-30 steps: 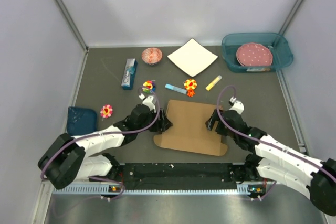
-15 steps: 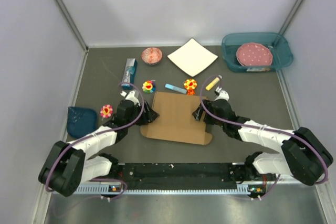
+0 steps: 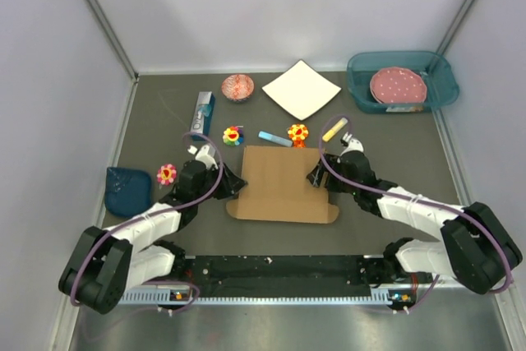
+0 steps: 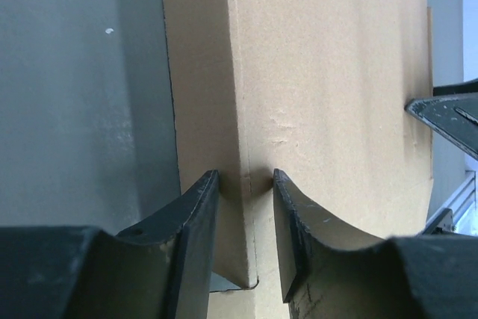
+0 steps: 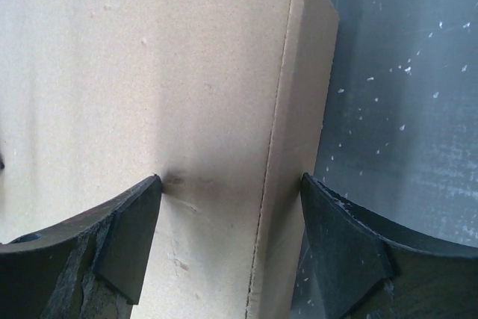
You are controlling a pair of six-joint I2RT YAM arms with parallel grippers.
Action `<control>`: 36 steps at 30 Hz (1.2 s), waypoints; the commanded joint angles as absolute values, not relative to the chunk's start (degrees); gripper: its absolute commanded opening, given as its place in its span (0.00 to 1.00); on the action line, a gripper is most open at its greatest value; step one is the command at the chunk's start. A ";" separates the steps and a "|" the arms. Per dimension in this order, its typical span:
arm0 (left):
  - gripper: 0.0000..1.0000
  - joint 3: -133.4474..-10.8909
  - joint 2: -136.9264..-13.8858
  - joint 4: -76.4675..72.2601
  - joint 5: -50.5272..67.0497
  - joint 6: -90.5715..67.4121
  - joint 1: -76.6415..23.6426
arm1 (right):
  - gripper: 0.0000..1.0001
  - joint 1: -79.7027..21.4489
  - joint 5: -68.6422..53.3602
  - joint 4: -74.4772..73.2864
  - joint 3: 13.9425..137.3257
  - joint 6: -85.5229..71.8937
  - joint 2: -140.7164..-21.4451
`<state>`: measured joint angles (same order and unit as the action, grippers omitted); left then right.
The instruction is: Fold the paper box
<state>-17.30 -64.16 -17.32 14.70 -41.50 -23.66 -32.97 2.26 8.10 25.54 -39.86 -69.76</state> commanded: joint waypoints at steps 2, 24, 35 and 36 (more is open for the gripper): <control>0.36 -15.47 -61.27 -14.07 17.76 -40.87 -24.08 | 0.76 -31.29 2.02 4.14 27.33 -36.57 -69.79; 0.00 -17.49 -47.62 -7.02 5.78 -47.10 -19.34 | 0.00 -25.93 4.05 -12.58 23.91 -40.08 -44.03; 0.00 -19.60 -61.08 -15.55 16.25 -46.41 -18.90 | 0.00 -26.02 -2.45 -1.59 19.87 -41.31 -52.90; 0.00 -19.51 -61.52 -16.25 16.87 -46.41 -18.90 | 0.00 -26.02 -2.90 -1.15 19.86 -41.31 -53.26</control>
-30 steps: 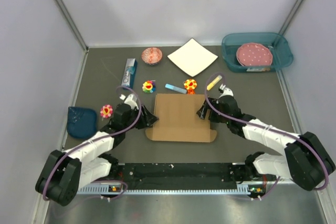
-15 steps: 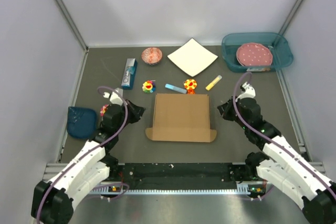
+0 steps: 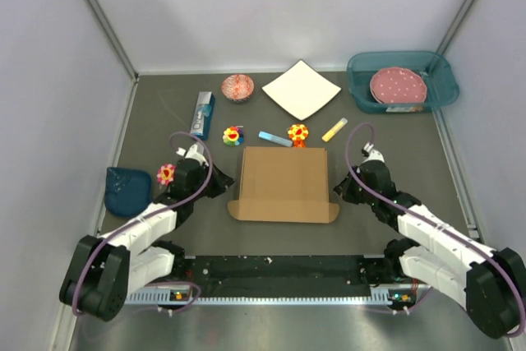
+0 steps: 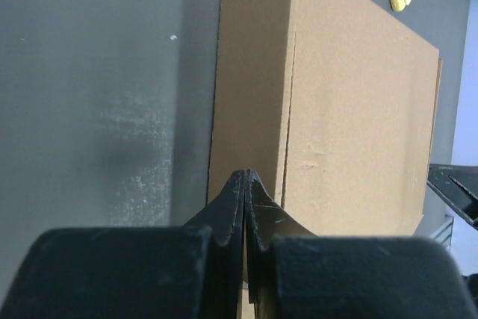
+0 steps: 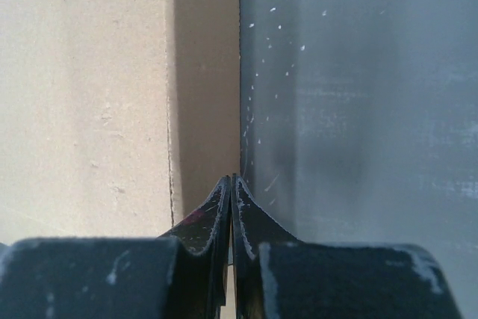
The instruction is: Fold the paper box
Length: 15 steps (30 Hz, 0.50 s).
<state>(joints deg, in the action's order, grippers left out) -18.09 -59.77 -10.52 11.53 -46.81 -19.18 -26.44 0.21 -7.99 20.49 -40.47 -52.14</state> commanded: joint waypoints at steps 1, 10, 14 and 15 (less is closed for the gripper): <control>0.00 -19.34 -62.13 -16.61 17.22 -46.41 -18.90 | 0.00 -26.02 -3.07 -0.62 19.69 -41.31 -53.70; 0.00 -17.67 -63.54 -18.98 20.39 -46.58 -18.90 | 0.00 -26.01 -6.15 2.72 18.81 -41.66 -56.16; 0.00 -17.23 -63.46 -18.55 20.66 -46.15 -18.90 | 0.00 -26.02 -6.42 2.81 18.55 -41.92 -55.90; 0.00 -17.14 -63.28 -18.37 20.31 -46.06 -18.90 | 0.00 -26.02 -6.42 2.46 18.54 -41.92 -55.64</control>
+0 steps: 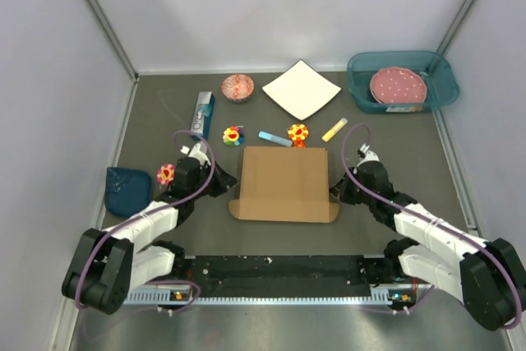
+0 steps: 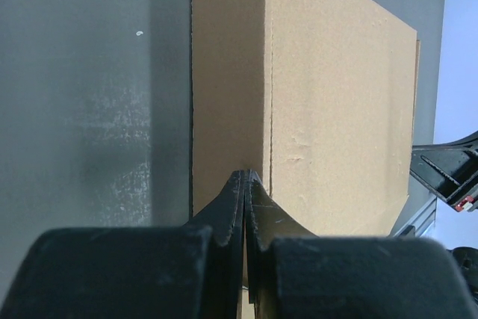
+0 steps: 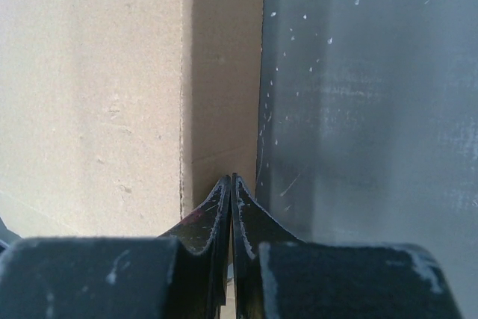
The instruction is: Fold the paper box
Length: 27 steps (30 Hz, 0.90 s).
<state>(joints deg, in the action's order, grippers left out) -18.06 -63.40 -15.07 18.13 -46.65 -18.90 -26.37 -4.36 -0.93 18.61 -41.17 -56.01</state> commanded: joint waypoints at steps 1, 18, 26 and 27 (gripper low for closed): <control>0.00 -16.96 -62.93 -18.02 19.87 -45.97 -18.90 | 0.00 -25.93 -6.07 2.20 18.46 -41.84 -55.37; 0.00 -14.94 -61.60 -17.39 17.47 -46.58 -18.90 | 0.00 -26.02 -5.45 3.16 16.88 -41.22 -56.25; 0.00 -14.24 -66.53 -24.34 26.19 -46.76 -18.98 | 0.00 -26.02 -7.47 3.87 17.05 -40.87 -55.55; 0.00 -14.06 -66.19 -24.95 26.89 -46.76 -18.98 | 0.00 -26.02 -7.73 3.69 17.14 -40.78 -55.29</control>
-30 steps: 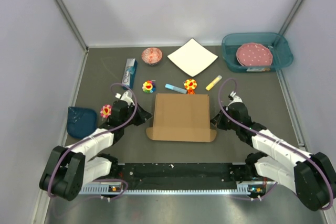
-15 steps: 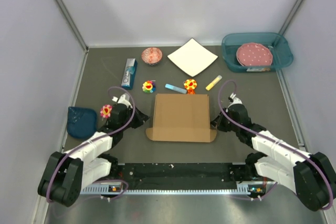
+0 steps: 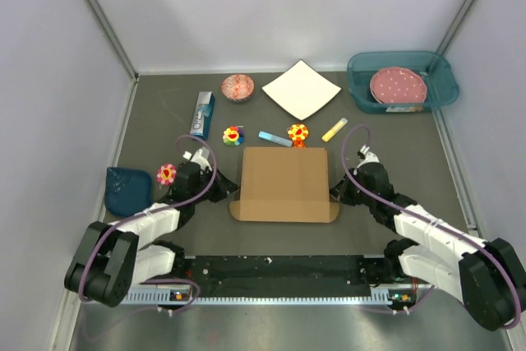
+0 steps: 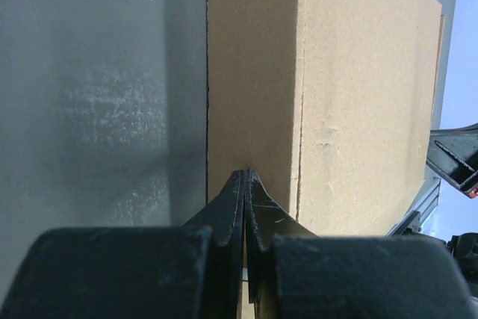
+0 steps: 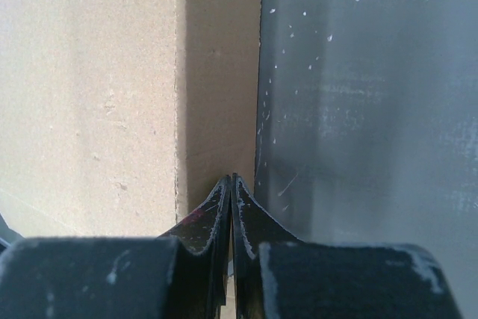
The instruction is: Fold the paper box
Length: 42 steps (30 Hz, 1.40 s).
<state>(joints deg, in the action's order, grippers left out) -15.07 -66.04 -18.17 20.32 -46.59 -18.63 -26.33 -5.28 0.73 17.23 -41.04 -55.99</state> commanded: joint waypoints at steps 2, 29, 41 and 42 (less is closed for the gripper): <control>0.00 -13.71 -65.57 -25.57 28.73 -46.76 -18.98 | 0.00 -26.02 -8.70 3.43 17.14 -40.61 -54.32; 0.00 -22.14 -42.71 -8.80 33.49 -48.52 -18.98 | 0.00 -26.02 -9.32 -24.17 34.01 -42.89 -32.69; 0.00 -27.16 -46.23 -4.91 32.78 -46.58 -18.98 | 0.00 -26.02 -7.38 -26.28 34.38 -43.51 -35.68; 0.00 -25.59 -46.32 -5.62 32.44 -46.67 -18.98 | 0.00 -25.93 -7.38 -25.84 33.93 -43.33 -35.68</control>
<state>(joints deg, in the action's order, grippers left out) -27.62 -45.34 -2.87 29.23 -46.61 -18.35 -25.69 -4.62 -29.98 34.17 -42.26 -35.42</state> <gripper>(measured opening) 0.009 0.003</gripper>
